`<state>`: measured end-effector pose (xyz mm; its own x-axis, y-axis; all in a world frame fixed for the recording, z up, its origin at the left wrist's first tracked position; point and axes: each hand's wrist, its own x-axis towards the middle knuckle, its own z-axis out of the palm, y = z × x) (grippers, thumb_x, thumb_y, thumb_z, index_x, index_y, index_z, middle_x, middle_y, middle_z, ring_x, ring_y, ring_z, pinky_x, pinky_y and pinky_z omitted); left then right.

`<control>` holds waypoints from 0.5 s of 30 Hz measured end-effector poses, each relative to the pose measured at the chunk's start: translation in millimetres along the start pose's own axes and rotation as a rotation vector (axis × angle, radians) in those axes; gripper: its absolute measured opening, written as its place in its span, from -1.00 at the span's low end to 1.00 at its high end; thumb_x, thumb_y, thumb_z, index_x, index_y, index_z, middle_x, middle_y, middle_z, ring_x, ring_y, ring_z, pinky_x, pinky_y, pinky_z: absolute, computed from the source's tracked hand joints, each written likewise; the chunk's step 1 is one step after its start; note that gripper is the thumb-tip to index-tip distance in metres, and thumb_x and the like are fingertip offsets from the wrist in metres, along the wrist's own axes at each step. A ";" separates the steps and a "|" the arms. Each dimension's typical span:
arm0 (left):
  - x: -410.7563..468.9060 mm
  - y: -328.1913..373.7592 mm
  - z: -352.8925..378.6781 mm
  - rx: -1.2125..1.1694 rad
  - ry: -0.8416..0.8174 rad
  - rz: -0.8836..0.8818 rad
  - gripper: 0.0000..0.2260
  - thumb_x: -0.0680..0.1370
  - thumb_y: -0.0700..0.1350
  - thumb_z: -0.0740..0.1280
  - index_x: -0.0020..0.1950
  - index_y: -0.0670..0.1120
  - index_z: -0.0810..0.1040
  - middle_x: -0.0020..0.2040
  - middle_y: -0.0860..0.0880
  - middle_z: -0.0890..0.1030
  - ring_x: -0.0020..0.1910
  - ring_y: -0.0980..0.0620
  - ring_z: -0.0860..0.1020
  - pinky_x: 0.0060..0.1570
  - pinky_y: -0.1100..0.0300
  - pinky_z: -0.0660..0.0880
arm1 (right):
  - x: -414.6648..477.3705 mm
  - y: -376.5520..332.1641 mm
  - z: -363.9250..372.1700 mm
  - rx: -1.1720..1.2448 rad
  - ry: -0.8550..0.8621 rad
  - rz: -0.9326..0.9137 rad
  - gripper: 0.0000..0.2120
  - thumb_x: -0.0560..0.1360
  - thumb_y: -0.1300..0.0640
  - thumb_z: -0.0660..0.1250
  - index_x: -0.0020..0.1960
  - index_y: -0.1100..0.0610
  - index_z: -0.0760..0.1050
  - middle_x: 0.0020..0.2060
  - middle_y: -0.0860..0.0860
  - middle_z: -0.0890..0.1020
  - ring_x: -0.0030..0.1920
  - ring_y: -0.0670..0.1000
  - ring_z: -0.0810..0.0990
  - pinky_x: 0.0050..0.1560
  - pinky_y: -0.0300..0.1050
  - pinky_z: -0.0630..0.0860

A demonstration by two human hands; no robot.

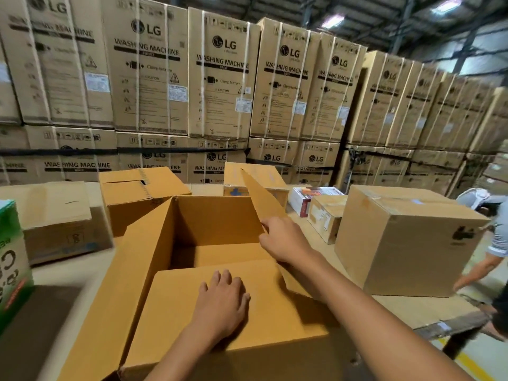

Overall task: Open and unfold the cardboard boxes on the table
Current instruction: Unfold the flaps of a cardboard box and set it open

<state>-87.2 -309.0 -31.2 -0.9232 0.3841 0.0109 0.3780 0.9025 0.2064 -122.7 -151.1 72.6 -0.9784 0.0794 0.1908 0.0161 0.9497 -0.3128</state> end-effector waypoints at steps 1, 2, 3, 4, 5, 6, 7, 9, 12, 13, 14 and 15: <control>4.0 8.5 0.6 0.004 -0.018 0.005 -0.51 0.67 0.19 0.01 0.54 0.00 0.25 0.60 -0.08 0.15 0.59 -0.13 0.06 0.54 -0.14 0.09 | 3.6 5.2 -15.2 0.005 0.005 0.003 -0.70 0.54 0.12 0.24 0.24 0.06 0.56 0.02 0.03 0.65 -0.05 0.06 0.61 -0.03 0.03 0.62; 8.1 17.1 1.6 0.008 -0.030 0.010 -0.51 0.67 0.19 0.00 0.54 0.00 0.24 0.60 -0.08 0.15 0.59 -0.13 0.07 0.53 -0.15 0.09 | 6.6 11.3 -31.0 0.004 0.003 0.005 -0.72 0.55 0.16 0.23 0.22 0.08 0.56 0.02 0.05 0.64 -0.06 0.06 0.61 -0.06 0.00 0.61; 11.4 25.4 2.9 0.013 -0.037 0.014 -0.51 0.67 0.19 0.00 0.54 0.00 0.25 0.59 -0.08 0.16 0.58 -0.13 0.08 0.53 -0.16 0.10 | 6.8 17.2 -48.2 -0.012 -0.005 0.001 -0.74 0.56 0.21 0.21 0.19 0.10 0.57 0.01 0.07 0.63 -0.06 0.07 0.61 -0.11 -0.03 0.60; 14.2 33.3 4.1 0.019 -0.038 0.014 -0.50 0.67 0.20 0.00 0.54 0.00 0.24 0.59 -0.08 0.17 0.58 -0.13 0.08 0.53 -0.16 0.10 | 7.6 24.3 -65.3 -0.056 -0.014 0.000 -0.74 0.56 0.25 0.19 0.16 0.12 0.57 -0.02 0.08 0.63 -0.08 0.08 0.61 -0.13 -0.05 0.58; 16.8 40.3 5.5 0.025 -0.035 0.014 -0.50 0.67 0.20 -0.01 0.54 -0.01 0.24 0.58 -0.09 0.18 0.58 -0.13 0.09 0.52 -0.16 0.10 | 8.2 32.9 -82.1 -0.124 -0.014 0.000 -0.75 0.55 0.29 0.17 0.13 0.16 0.57 -0.05 0.09 0.62 -0.10 0.10 0.60 -0.15 -0.05 0.57; 19.2 46.7 7.2 0.028 -0.028 0.014 -0.50 0.67 0.20 0.00 0.54 -0.01 0.24 0.58 -0.08 0.19 0.57 -0.12 0.10 0.52 -0.16 0.11 | 9.8 43.5 -97.7 -0.198 -0.002 0.004 -0.76 0.53 0.31 0.17 0.10 0.18 0.57 -0.07 0.11 0.60 -0.12 0.12 0.58 -0.17 -0.04 0.55; 21.5 51.7 8.7 0.028 -0.019 0.014 -0.50 0.67 0.20 0.00 0.54 -0.01 0.22 0.58 -0.08 0.19 0.57 -0.12 0.11 0.52 -0.15 0.12 | 10.2 55.2 -111.9 -0.265 0.021 0.010 -0.79 0.53 0.32 0.18 0.06 0.19 0.56 -0.08 0.12 0.60 -0.14 0.14 0.56 -0.19 -0.03 0.52; 25.3 58.0 11.2 0.020 0.003 0.012 -0.48 0.67 0.20 -0.01 0.56 -0.01 0.18 0.57 -0.07 0.20 0.56 -0.09 0.14 0.52 -0.12 0.12 | 10.9 84.3 -132.0 -0.372 0.067 0.030 -0.86 0.51 0.33 0.19 -0.04 0.18 0.50 -0.07 0.14 0.58 -0.15 0.17 0.53 -0.18 -0.01 0.49; 30.5 60.9 12.7 -0.002 0.022 0.001 -0.48 0.67 0.20 0.00 0.57 -0.01 0.18 0.58 -0.05 0.20 0.56 -0.06 0.14 0.52 -0.08 0.09 | 3.0 136.0 -146.6 -0.478 0.095 0.060 -0.84 0.51 0.35 0.17 -0.17 0.14 0.37 -0.12 0.11 0.54 -0.13 0.16 0.55 -0.15 0.05 0.55; 31.5 59.3 12.8 -0.005 0.024 -0.003 -0.48 0.66 0.21 0.00 0.56 0.00 0.19 0.57 -0.03 0.20 0.56 -0.04 0.15 0.52 -0.07 0.09 | -0.3 152.9 -147.3 -0.488 0.108 0.064 -0.82 0.52 0.34 0.17 -0.21 0.13 0.32 -0.12 0.10 0.53 -0.12 0.16 0.56 -0.14 0.06 0.56; 32.3 58.9 13.2 -0.006 0.025 -0.004 -0.48 0.66 0.21 0.00 0.55 0.00 0.20 0.57 -0.03 0.21 0.55 -0.03 0.15 0.52 -0.06 0.09 | -3.0 173.2 -144.7 -0.493 0.111 0.071 -0.80 0.52 0.32 0.17 -0.23 0.12 0.28 -0.14 0.09 0.52 -0.12 0.16 0.55 -0.16 0.06 0.54; 32.8 58.2 13.8 -0.010 0.025 -0.008 -0.48 0.66 0.22 0.00 0.56 0.00 0.19 0.58 -0.02 0.20 0.56 -0.02 0.14 0.52 -0.05 0.08 | -6.5 193.9 -140.4 -0.490 0.113 0.079 -0.80 0.54 0.29 0.18 -0.24 0.12 0.29 -0.15 0.08 0.51 -0.14 0.16 0.53 -0.18 0.03 0.50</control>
<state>-94.5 -241.2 -32.4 -0.9278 0.3716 0.0340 0.3698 0.9035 0.2165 -84.3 75.0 141.4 -0.9422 0.1636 0.2925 0.2109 0.9677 0.1379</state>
